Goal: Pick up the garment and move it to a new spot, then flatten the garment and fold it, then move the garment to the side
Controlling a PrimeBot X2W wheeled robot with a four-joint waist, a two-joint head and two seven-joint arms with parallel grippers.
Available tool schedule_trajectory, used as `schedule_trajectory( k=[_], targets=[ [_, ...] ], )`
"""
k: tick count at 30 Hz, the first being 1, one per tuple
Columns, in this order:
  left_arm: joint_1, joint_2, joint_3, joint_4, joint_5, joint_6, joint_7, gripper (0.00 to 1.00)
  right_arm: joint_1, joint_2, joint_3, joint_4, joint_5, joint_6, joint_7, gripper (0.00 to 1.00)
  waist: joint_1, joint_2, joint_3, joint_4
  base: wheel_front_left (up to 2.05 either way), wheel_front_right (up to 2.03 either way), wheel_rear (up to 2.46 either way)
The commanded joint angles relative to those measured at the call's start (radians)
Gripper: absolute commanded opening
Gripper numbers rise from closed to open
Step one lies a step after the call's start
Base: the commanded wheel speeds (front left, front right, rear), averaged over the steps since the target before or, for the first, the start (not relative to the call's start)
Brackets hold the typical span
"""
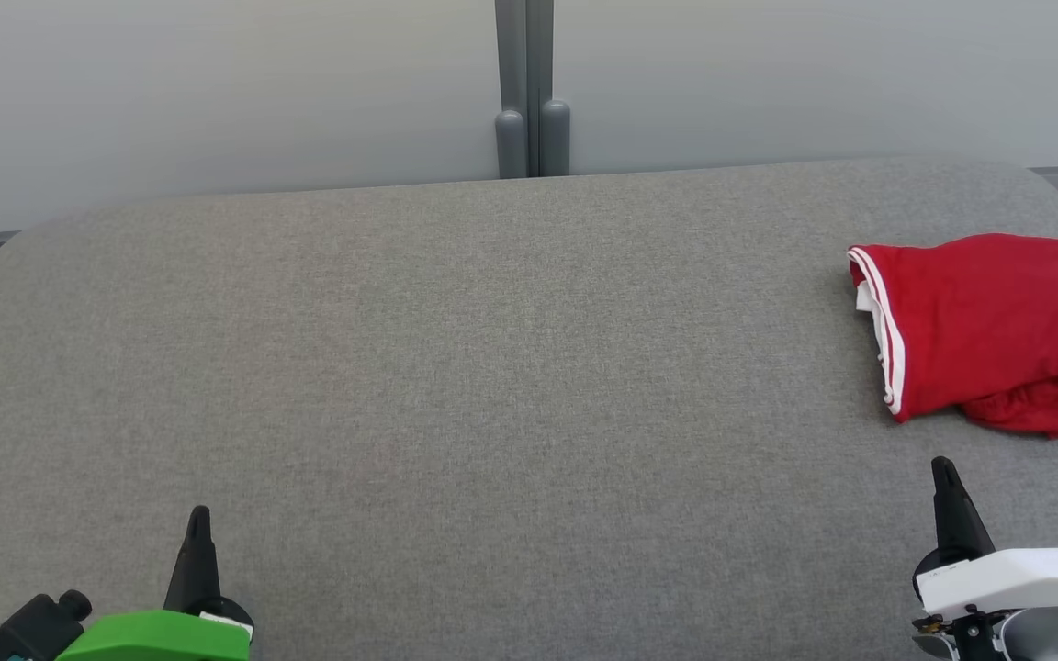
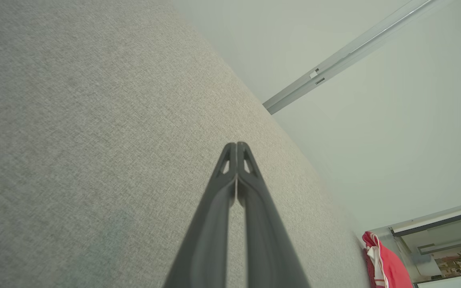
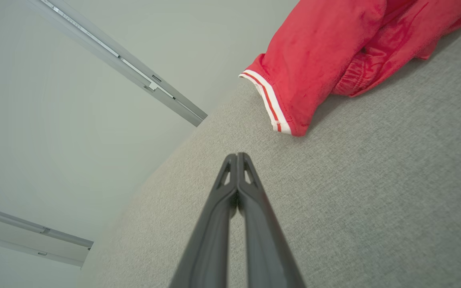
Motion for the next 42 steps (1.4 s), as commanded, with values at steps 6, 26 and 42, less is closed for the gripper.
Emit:
schedule_trajectory(
  k=[6, 26, 42],
  targets=[
    [-0.036, 0.006, 0.007, -0.019, -0.086, -0.001, 0.022, 0.00, -0.033, -0.009, 0.004, -0.004, 0.101, 0.000, 0.022, 0.00, 0.0000, 0.0000, 0.001, -0.002, 0.00, 0.00, 0.00],
    [-0.067, 0.008, 0.016, -0.029, -0.295, -0.002, 0.076, 0.00, -0.066, -0.011, 0.014, 0.008, 0.346, 0.000, 0.078, 0.00, 0.0000, 0.0000, 0.003, -0.007, 0.00, 0.00, 0.00],
    [-0.087, 0.010, 0.023, -0.036, -0.430, -0.002, 0.111, 0.00, -0.085, -0.013, 0.020, 0.016, 0.502, 0.000, 0.114, 0.00, 0.0000, 0.0000, 0.004, -0.011, 0.00, 0.00, 0.00]
  ],
)
